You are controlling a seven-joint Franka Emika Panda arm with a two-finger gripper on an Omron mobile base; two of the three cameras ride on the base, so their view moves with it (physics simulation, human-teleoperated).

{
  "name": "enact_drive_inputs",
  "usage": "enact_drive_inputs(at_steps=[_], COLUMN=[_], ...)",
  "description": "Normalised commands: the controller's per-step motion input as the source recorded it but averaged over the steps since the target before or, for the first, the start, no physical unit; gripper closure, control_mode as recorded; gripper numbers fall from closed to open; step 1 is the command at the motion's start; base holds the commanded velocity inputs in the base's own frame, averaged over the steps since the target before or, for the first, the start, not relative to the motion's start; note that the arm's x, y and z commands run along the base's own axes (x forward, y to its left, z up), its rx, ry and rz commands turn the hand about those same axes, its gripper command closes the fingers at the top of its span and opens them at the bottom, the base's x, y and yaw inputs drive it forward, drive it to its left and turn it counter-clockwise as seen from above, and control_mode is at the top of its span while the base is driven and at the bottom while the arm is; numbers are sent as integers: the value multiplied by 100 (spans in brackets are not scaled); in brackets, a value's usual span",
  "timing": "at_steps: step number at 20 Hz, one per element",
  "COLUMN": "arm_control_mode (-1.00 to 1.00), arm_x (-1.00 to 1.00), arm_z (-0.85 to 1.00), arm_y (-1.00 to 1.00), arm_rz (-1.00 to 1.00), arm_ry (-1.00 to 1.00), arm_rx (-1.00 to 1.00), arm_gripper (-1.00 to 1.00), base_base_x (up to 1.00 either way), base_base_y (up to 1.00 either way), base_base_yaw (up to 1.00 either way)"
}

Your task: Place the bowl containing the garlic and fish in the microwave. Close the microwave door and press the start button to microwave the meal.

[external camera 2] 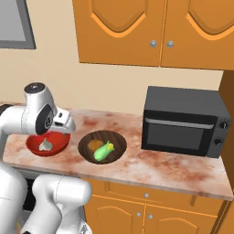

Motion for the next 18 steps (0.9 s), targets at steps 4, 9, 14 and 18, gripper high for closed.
enact_drive_inputs(at_steps=[4, 9, 14, 18], arm_control_mode=[-100, -100, -100, -100], arm_x=[-22, 0, 24, 48], arm_z=[-58, -37, -29, -33], arm_y=[59, 30, 1, 0], arm_rz=[-16, -18, -19, -15], arm_ry=[3, 10, 5, 6], arm_rx=[0, 1, 8, 15], arm_gripper=[-100, -100, -100, -100], base_base_x=[0, 0, 0, 0], base_base_y=[0, 0, 0, 0], base_base_yaw=[0, 0, 0, 0])
